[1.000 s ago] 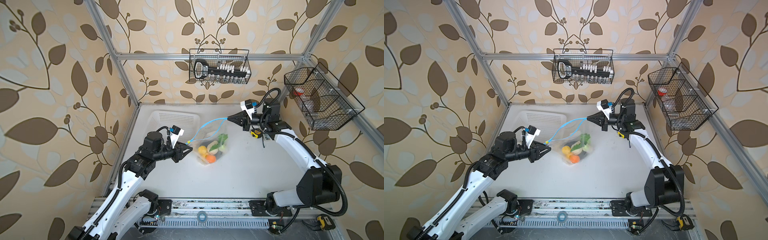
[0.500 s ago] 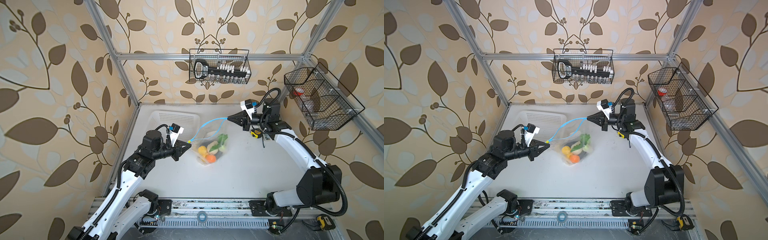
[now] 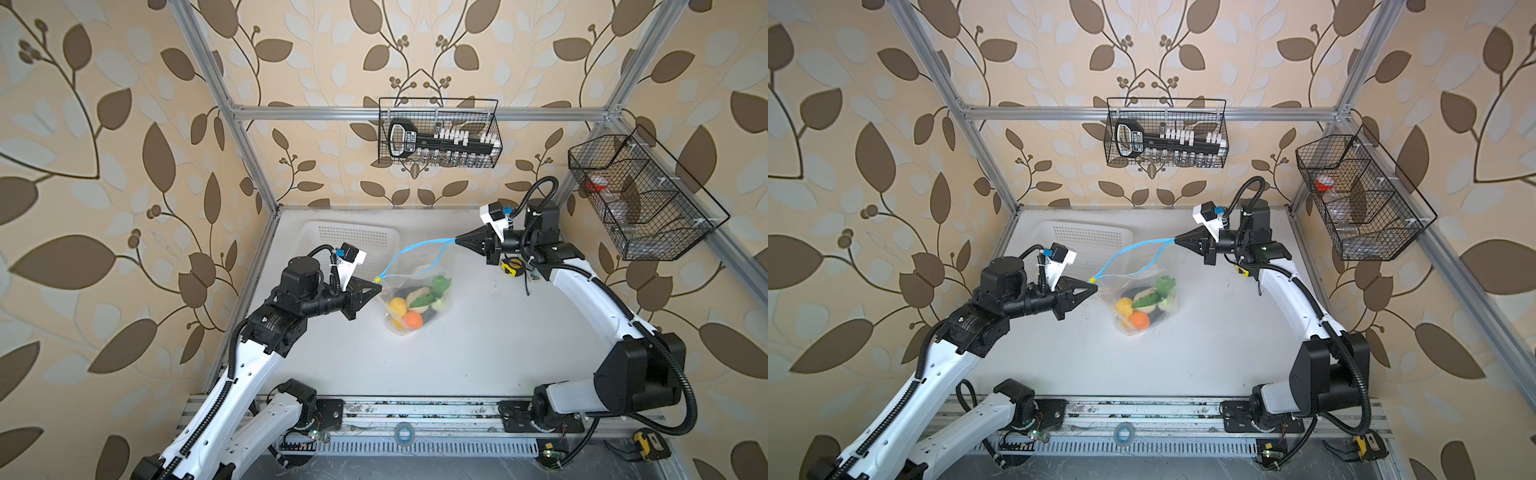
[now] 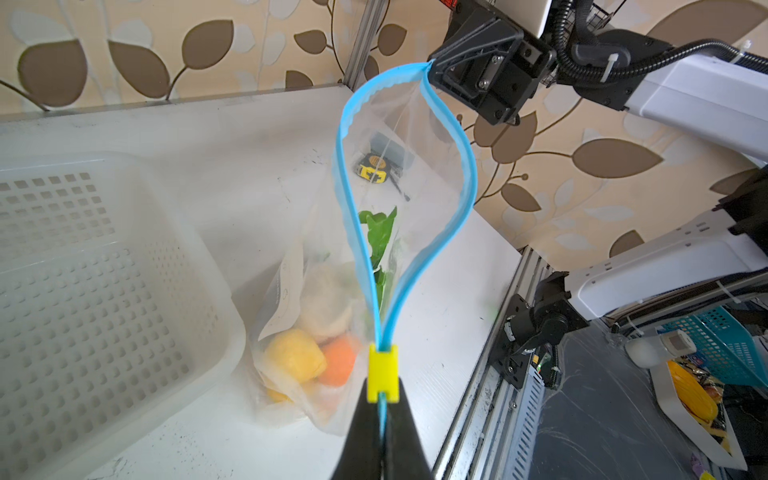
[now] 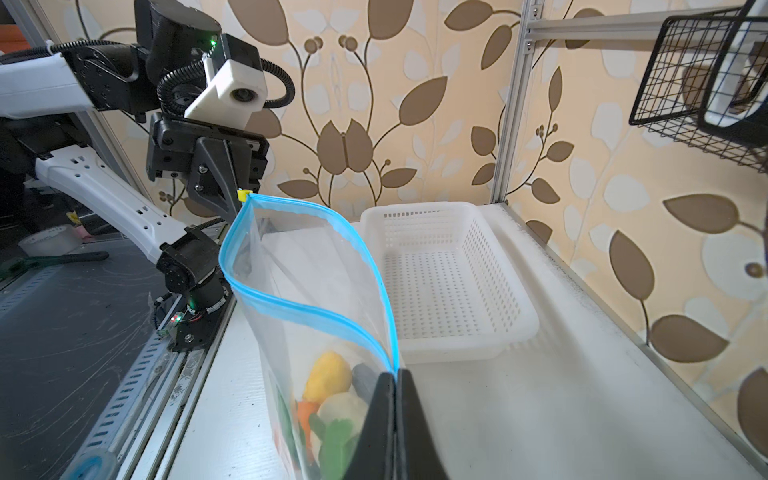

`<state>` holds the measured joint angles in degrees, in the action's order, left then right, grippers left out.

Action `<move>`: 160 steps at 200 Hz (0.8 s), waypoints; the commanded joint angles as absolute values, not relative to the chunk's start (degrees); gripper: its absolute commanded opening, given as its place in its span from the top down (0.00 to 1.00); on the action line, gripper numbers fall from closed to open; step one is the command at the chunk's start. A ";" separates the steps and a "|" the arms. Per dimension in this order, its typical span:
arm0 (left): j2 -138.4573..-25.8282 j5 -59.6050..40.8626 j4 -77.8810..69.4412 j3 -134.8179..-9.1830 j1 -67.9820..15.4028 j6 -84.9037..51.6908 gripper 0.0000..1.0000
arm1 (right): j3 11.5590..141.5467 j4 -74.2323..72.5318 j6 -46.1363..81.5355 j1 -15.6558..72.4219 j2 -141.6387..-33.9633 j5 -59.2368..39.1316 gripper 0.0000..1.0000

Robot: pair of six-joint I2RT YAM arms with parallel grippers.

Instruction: Place the food in the zip-top bag and seal the zipper

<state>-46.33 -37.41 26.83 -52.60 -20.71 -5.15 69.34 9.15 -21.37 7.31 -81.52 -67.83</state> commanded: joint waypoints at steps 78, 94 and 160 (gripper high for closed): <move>-44.98 -40.43 33.62 -58.87 -21.71 2.26 1.00 | 78.17 31.39 -39.12 20.90 -72.75 -61.57 0.53; -45.00 -40.88 33.32 -59.26 -21.80 3.01 1.00 | 80.76 34.09 -41.65 25.92 -74.29 -59.12 0.52; -44.74 -42.34 33.21 -59.85 -21.91 4.68 1.00 | 92.71 44.57 -47.99 38.12 -85.47 -55.62 0.54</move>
<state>-45.25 -39.31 34.57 -56.84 -21.45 2.61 88.55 37.74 -42.78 35.92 -81.78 -57.04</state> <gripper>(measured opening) 0.046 0.458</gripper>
